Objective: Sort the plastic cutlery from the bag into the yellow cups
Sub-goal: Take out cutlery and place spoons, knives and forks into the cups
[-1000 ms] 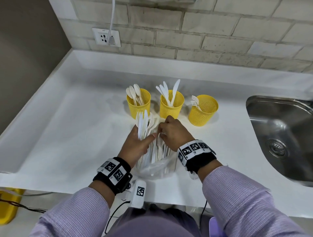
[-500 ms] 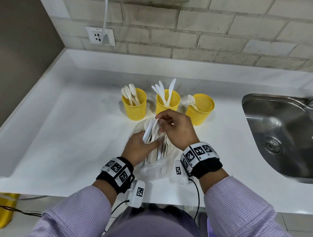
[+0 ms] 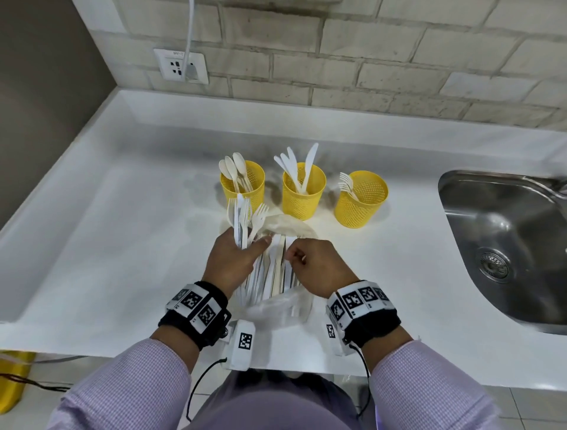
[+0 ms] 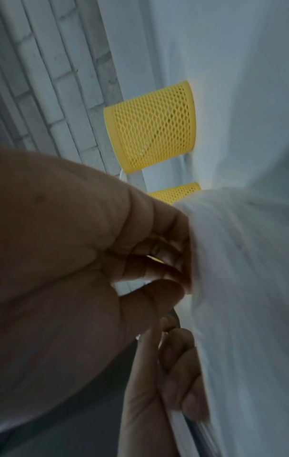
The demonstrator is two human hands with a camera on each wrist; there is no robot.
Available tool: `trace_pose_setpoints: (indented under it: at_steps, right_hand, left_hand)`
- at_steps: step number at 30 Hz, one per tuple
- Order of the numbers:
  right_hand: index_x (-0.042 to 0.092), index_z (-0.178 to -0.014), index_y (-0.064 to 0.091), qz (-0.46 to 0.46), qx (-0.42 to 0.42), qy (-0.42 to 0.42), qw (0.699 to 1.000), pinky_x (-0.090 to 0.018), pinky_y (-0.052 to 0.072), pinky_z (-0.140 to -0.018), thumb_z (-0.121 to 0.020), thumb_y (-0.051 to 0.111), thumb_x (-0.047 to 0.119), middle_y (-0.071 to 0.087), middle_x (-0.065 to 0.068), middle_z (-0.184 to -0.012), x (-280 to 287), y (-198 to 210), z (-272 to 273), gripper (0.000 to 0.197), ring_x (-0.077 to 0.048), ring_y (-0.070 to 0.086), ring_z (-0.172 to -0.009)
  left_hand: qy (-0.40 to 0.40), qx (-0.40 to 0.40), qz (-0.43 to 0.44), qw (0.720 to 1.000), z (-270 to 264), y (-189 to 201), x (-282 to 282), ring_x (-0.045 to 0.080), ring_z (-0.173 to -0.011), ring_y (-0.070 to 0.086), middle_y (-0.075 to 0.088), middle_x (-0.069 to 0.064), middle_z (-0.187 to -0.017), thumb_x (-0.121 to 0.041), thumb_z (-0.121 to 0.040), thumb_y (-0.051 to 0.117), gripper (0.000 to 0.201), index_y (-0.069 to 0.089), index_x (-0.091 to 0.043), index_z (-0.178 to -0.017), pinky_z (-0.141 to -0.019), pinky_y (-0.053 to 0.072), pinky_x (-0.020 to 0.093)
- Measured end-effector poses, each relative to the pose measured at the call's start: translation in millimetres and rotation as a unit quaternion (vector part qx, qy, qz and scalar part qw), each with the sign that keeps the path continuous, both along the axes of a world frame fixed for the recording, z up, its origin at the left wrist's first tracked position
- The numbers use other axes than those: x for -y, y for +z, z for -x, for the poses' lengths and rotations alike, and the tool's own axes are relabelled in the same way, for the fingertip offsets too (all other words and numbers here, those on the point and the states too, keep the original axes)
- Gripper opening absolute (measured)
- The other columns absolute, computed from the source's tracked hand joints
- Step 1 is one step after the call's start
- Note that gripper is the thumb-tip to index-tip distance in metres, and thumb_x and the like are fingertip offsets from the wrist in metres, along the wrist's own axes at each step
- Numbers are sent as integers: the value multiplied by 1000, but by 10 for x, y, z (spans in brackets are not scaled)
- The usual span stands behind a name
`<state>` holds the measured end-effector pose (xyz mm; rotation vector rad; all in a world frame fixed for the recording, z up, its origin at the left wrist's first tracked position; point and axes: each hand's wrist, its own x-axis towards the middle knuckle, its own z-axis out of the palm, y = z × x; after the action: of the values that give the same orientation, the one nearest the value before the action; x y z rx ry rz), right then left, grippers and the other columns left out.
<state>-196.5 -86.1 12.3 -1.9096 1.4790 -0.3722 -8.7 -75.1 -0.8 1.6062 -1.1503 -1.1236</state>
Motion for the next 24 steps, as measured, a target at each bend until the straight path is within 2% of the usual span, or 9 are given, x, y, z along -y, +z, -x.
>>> trace_pose_setpoints:
  at_steps: [3, 6, 9, 11, 13, 15, 16, 19, 24]
  right_hand:
    - [7, -87, 73, -11, -54, -7, 998, -30, 50, -72, -96, 54, 17, 74, -6, -84, 13, -28, -94, 23, -22, 66, -83]
    - [8, -62, 58, -51, -76, -49, 995, -29, 44, -61, -95, 59, 40, 63, -6, -65, 42, -48, -240, 46, -24, 65, -73]
    - [15, -63, 51, -92, -88, -74, 989, -26, 40, -56, -88, 63, 56, 60, -3, -71, 13, -22, -411, 49, -25, 66, -77]
    - [14, -69, 53, -88, -103, -64, 989, -28, 44, -62, -89, 65, 53, 62, -3, -76, -29, 3, -511, 45, -27, 69, -85]
    - [12, -78, 59, -72, -130, -58, 987, -30, 45, -66, -93, 63, 44, 67, -8, -88, -51, -11, -597, 35, -30, 69, -93]
    - [9, -89, 65, -69, -143, -57, 986, -30, 45, -68, -95, 61, 35, 71, -12, -102, -49, -37, -644, 27, -31, 69, -99]
    - [10, -90, 65, -73, -141, -56, 986, -30, 45, -68, -96, 60, 33, 71, -12, -104, -46, -49, -648, 24, -31, 69, -99]
    - [11, -83, 58, -104, -106, -67, 987, -29, 44, -65, -94, 62, 32, 70, -13, -94, -11, -101, -577, 24, -31, 70, -92]
    - [7, -81, 63, -104, -34, -63, 992, -27, 41, -62, -90, 66, 38, 65, -5, -75, -26, -185, -457, 33, -22, 65, -74]
  left_hand:
    - [8, 49, -21, 999, -67, -20, 23, 13, -57, 58, 63, -13, -58, -24, -84, 80, 21, 63, -27, -71, -65, 49, 33]
    - [18, 71, -25, 997, -73, -7, 2, 17, -56, 59, 61, -11, -55, -23, -86, 76, 25, 60, -26, -66, -62, 49, 32]
    - [33, 44, -31, 998, -63, 39, -29, 16, -50, 58, 61, -9, -51, -22, -91, 71, 23, 62, -24, -70, -53, 47, 27]
    - [40, 0, -36, 999, -45, 72, -48, 17, -49, 60, 65, 1, -59, -17, -94, 69, 20, 65, -18, -75, -49, 47, 26]
    - [39, -39, -45, 997, -33, 96, -61, 21, -56, 65, 71, 11, -74, -14, -95, 68, 11, 69, -13, -84, -53, 51, 30]
    - [34, -55, -53, 997, -29, 102, -81, 22, -61, 68, 75, 12, -83, -13, -95, 68, 5, 70, -12, -91, -57, 53, 33]
    - [33, -58, -57, 996, -33, 100, -88, 22, -62, 68, 75, 12, -85, -13, -95, 68, 4, 70, -10, -93, -57, 54, 34]
    - [36, -60, -59, 996, -58, 84, -105, 21, -63, 70, 74, 9, -81, -15, -94, 70, 5, 71, -11, -96, -57, 53, 32]
    - [41, -57, -68, 995, -89, 18, -139, 21, -74, 74, 76, 6, -85, -16, -95, 69, 3, 72, -16, -95, -59, 57, 34]
